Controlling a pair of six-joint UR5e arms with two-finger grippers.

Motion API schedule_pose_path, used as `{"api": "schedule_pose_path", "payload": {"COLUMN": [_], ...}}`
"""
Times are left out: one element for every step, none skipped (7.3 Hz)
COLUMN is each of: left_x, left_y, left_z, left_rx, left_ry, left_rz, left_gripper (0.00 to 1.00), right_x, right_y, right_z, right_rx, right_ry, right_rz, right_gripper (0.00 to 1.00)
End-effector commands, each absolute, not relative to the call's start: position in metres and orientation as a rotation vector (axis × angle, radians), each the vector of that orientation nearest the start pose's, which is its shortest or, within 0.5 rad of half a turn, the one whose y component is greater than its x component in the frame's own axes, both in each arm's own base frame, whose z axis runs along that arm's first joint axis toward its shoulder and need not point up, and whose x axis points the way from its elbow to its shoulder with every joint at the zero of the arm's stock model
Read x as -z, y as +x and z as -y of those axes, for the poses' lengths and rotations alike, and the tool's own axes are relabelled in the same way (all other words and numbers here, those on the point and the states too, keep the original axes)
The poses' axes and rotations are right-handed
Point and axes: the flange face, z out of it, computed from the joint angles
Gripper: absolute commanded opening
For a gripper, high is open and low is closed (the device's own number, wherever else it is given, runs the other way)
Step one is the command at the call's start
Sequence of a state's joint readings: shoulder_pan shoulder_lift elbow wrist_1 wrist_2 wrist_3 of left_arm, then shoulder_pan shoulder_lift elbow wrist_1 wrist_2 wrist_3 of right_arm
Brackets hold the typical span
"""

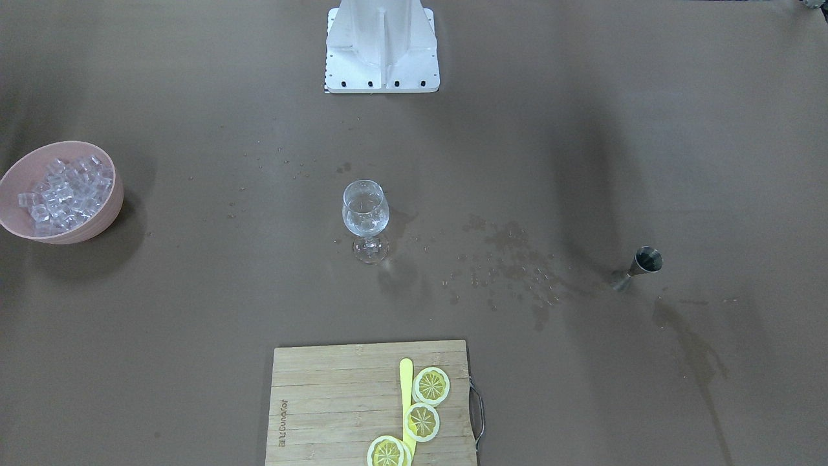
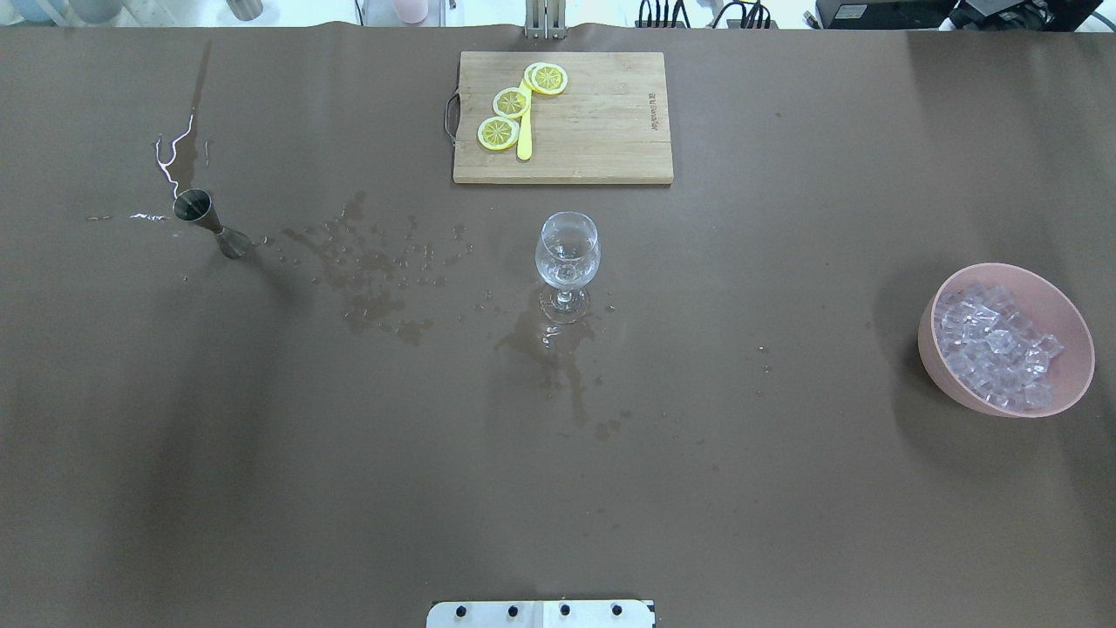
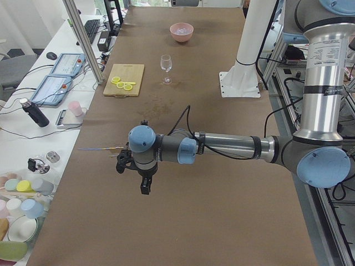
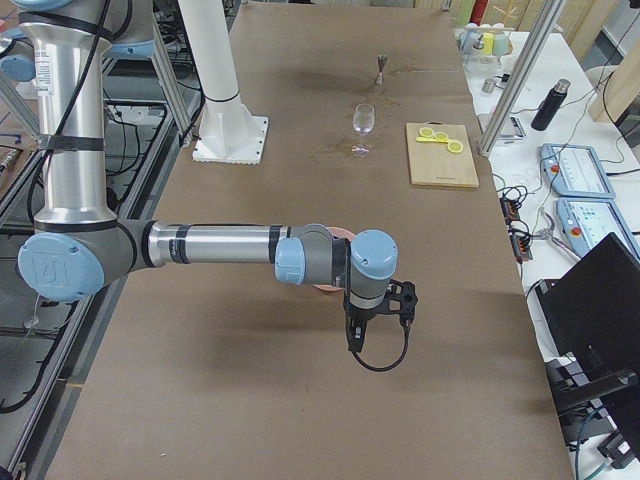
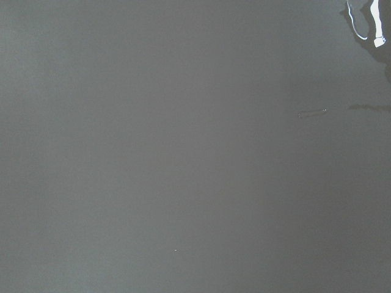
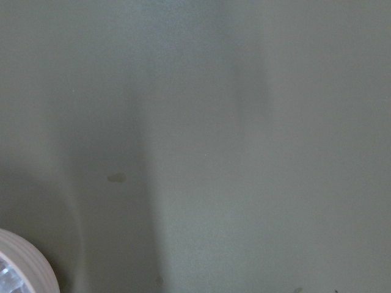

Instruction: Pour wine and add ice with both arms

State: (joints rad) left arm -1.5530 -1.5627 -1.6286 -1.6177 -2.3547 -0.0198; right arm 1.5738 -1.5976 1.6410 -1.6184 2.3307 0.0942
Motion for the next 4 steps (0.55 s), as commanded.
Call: {"api": "schedule_pose_path", "payload": {"left_x": [-0.6303,-0.6311,-0.6233,-0.6211], "left_y": [-0.0554,-0.0555,-0.0554,-0.0554], "left_z": [0.4924,0.493,0.4944,0.4951], "left_rx": [-0.035,-0.034,-0.041,-0.042], "left_ry": [0.081,0.079,0.095,0.098], "left_rz": [-0.785,-0.783,-0.785,-0.785], "left_gripper": [0.98,0.98,0.98,0.98], "right_x": [-0.6407,-0.6407,-0.6409,-0.6401], "right_y": [0.0661,0.0661,0.0661,0.0661], "right_z": [0.4809,0.4809,0.4808,0.4816], "right_rx": [-0.093,-0.093,-0.093,-0.093], "right_ry": [-0.034,-0.034,-0.035,-0.034], "right_rz": [0.76,0.76,0.76,0.76], "right_gripper": [1.0,1.0,1.0,1.0]}}
